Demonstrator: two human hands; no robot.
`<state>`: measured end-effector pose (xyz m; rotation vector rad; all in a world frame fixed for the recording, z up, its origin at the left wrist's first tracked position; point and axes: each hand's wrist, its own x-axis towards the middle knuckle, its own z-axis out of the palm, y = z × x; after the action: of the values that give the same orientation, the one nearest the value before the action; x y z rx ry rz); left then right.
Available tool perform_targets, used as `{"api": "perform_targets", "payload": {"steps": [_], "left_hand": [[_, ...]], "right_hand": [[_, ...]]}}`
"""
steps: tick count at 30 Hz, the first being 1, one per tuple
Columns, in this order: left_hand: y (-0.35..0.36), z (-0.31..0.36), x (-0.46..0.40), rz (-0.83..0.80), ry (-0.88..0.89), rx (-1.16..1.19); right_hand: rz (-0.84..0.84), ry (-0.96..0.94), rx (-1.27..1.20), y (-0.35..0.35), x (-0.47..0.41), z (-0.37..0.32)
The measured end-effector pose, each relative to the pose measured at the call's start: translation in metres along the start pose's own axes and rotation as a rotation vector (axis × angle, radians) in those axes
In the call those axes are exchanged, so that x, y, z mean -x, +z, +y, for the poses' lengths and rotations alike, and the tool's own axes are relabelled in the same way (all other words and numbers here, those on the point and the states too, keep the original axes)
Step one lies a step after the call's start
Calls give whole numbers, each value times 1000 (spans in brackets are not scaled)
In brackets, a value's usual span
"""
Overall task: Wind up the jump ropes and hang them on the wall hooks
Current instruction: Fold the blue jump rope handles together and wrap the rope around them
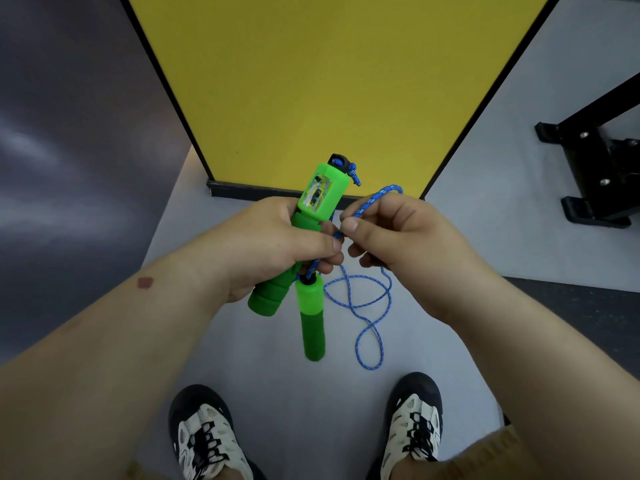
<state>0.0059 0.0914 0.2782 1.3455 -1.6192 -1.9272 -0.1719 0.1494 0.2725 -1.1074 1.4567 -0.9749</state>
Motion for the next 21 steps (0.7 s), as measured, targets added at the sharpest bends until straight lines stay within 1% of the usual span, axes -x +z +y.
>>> {"api": "perform_targets", "payload": {"steps": [2, 4, 6, 11, 13, 17, 21], "left_hand": [[-2, -2, -2, 17, 10, -32], [-4, -3, -3, 49, 10, -102], [-5, -4, -4, 64, 5, -115], [-5, -8, -4, 1, 13, -51], [-6, -8, -3, -1, 5, -13], [-6, -8, -2, -30, 17, 51], [-8, -11, -2, -55, 14, 27]], "right_hand": [[32, -39, 4, 1, 1, -1], [58, -41, -96, 1, 1, -2], [73, -9, -239, 2, 0, -4], [90, 111, -660, 2, -4, -10], [101, 136, -776, -1, -5, -12], [146, 175, -911, -2, -7, -12], [189, 182, -1005, -7, -11, -13]]}}
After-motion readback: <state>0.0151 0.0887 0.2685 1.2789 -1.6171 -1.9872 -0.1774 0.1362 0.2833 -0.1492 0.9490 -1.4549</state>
